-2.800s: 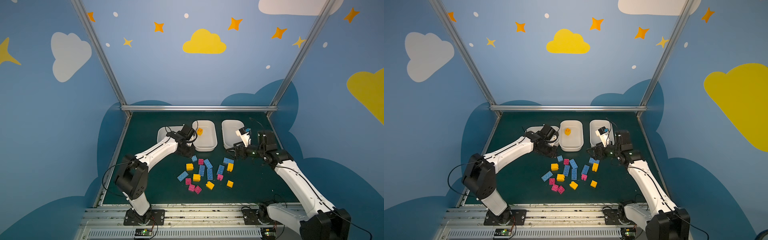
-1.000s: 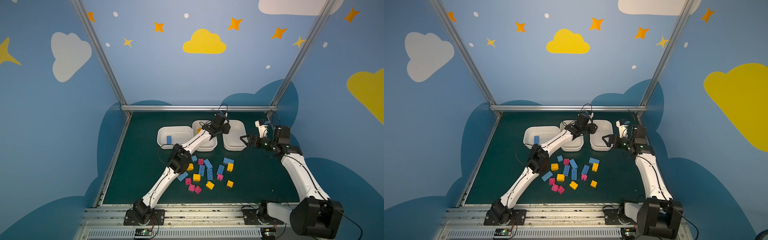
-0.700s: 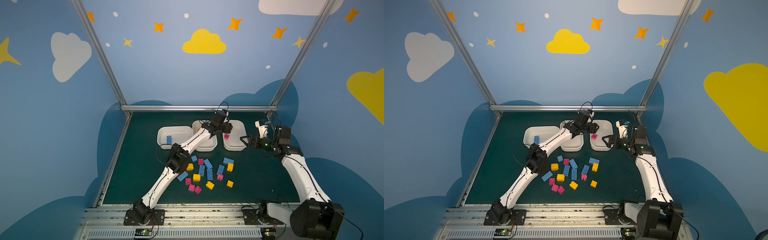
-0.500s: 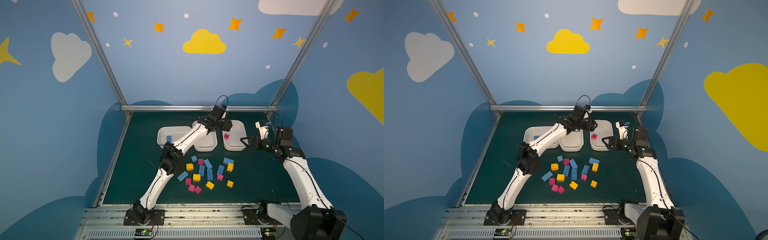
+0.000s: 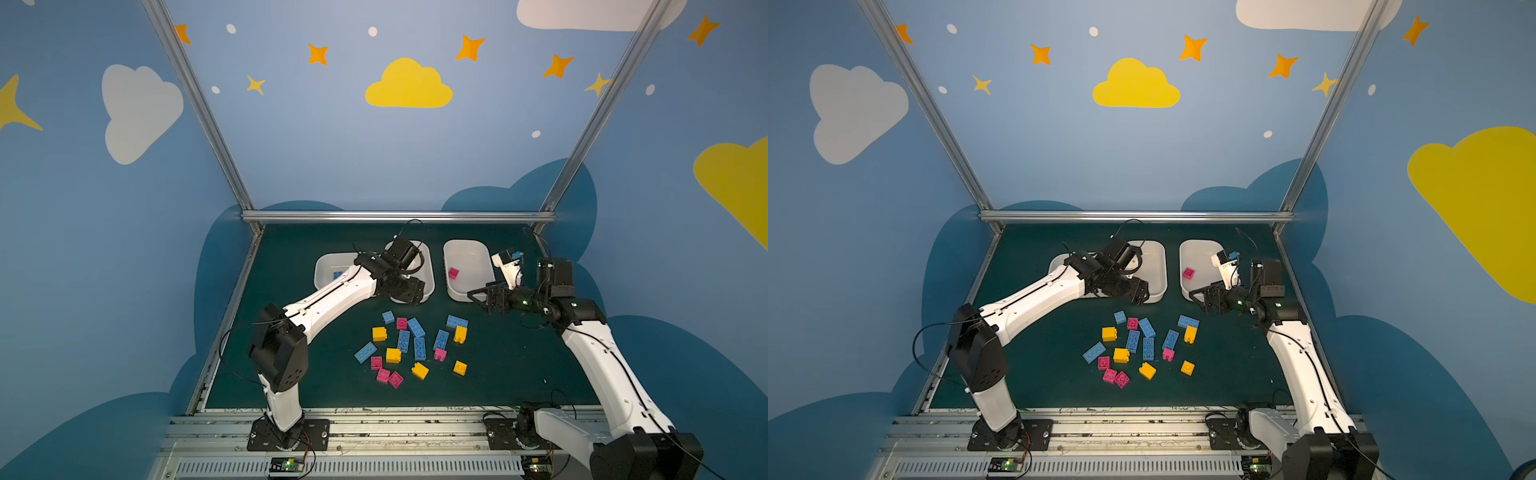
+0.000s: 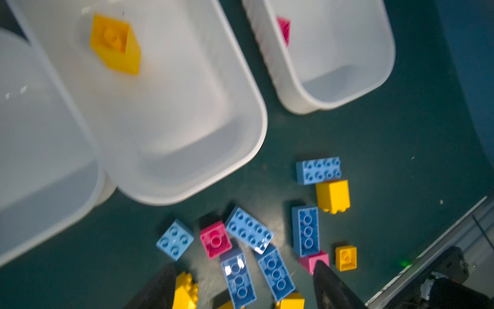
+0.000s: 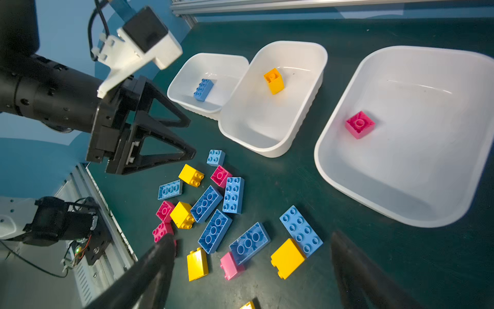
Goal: Sort the legos into containers by color
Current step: 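Bring the left gripper back over the brick pile for the next brick, then lower the left gripper and grasp a yellow 2x2 brick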
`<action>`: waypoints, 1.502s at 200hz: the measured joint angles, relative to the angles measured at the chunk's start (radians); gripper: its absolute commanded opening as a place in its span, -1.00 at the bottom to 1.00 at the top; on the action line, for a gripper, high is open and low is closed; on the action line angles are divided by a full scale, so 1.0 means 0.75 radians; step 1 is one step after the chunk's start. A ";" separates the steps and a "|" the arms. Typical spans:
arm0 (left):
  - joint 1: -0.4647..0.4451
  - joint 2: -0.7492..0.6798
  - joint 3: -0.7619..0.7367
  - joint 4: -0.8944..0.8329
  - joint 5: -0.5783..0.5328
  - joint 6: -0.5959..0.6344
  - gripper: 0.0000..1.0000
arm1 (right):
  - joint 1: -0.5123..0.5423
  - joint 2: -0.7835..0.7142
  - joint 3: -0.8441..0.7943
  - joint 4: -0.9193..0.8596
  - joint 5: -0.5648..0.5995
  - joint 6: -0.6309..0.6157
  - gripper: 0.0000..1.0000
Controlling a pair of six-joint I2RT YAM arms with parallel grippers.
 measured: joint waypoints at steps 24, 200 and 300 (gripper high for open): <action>0.001 -0.125 -0.167 -0.055 -0.027 -0.058 0.59 | 0.050 0.004 -0.014 -0.002 0.001 -0.006 0.78; 0.081 -0.005 -0.486 0.058 -0.049 0.977 0.43 | 0.159 0.055 -0.074 0.012 0.004 -0.003 0.78; 0.109 0.145 -0.475 0.223 -0.016 1.314 -0.32 | 0.159 0.055 -0.075 0.011 0.008 -0.003 0.78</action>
